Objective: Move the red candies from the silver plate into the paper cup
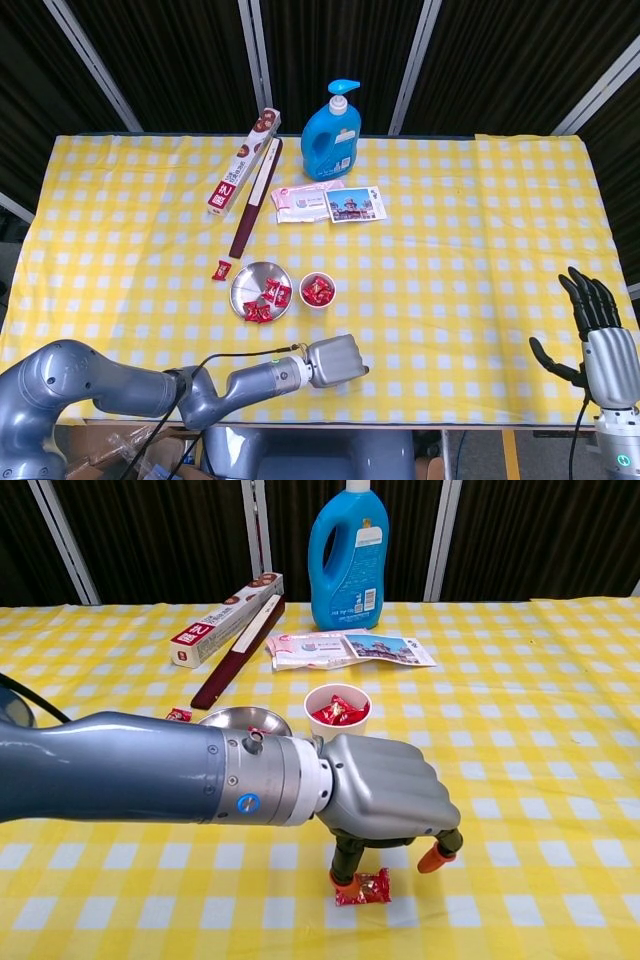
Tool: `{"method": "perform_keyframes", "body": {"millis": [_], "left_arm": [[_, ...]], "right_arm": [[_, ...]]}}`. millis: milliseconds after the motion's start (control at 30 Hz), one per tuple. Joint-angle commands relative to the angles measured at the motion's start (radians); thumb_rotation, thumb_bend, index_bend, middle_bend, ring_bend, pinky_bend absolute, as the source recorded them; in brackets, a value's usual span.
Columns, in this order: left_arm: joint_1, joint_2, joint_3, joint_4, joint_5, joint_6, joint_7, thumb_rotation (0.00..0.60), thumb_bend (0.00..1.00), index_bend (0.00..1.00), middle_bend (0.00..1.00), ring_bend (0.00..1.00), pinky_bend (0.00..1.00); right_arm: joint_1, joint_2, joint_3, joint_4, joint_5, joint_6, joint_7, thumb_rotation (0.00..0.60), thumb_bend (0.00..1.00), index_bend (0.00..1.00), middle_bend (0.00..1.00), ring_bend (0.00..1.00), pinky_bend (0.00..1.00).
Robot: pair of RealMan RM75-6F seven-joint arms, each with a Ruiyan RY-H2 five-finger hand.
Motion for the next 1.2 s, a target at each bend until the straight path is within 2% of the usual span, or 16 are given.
{"method": "perform_keyframes", "body": {"millis": [33, 633, 700, 867, 967, 1133, 1200], "left_arm": [[0.002, 0.006, 0.003, -0.004, -0.008, -0.001, 0.005, 0.6, 0.11, 0.39, 0.8, 0.91, 1.0], [-0.001, -0.004, 0.022, -0.01, -0.077, -0.007, 0.04, 0.6, 0.13, 0.47, 0.81, 0.91, 1.0], [-0.001, -0.006, 0.023, -0.008, -0.087, -0.005, 0.044, 0.6, 0.15, 0.48, 0.82, 0.91, 1.0], [0.001, -0.006, 0.026, -0.015, -0.103, 0.003, 0.049, 0.6, 0.3, 0.57, 0.83, 0.91, 1.0], [0.006, -0.003, 0.024, -0.022, -0.102, 0.018, 0.049, 0.6, 0.36, 0.58, 0.84, 0.91, 1.0], [0.007, 0.01, 0.017, -0.034, -0.105, 0.033, 0.051, 0.6, 0.37, 0.59, 0.84, 0.91, 1.0], [0.014, 0.033, -0.003, -0.052, -0.104, 0.069, 0.053, 0.6, 0.37, 0.59, 0.84, 0.91, 1.0]], "right_arm": [[0.0, -0.001, 0.0, 0.0, 0.001, -0.001, -0.001, 0.6, 0.36, 0.0, 0.0, 0.0, 0.0], [-0.001, 0.001, 0.001, -0.006, 0.006, -0.002, 0.0, 0.6, 0.36, 0.0, 0.0, 0.0, 0.0], [-0.001, 0.0, 0.001, -0.006, 0.007, -0.002, 0.0, 0.6, 0.36, 0.0, 0.0, 0.0, 0.0], [-0.001, 0.0, 0.001, -0.006, 0.006, -0.002, 0.0, 0.6, 0.36, 0.0, 0.0, 0.0, 0.0], [-0.002, 0.0, 0.001, -0.006, 0.005, 0.0, -0.001, 0.6, 0.36, 0.0, 0.0, 0.0, 0.0], [-0.002, 0.001, 0.001, -0.007, 0.005, 0.0, 0.0, 0.6, 0.36, 0.0, 0.0, 0.0, 0.0], [-0.002, 0.001, 0.002, -0.006, 0.005, 0.002, 0.002, 0.6, 0.36, 0.0, 0.0, 0.0, 0.0]]}}
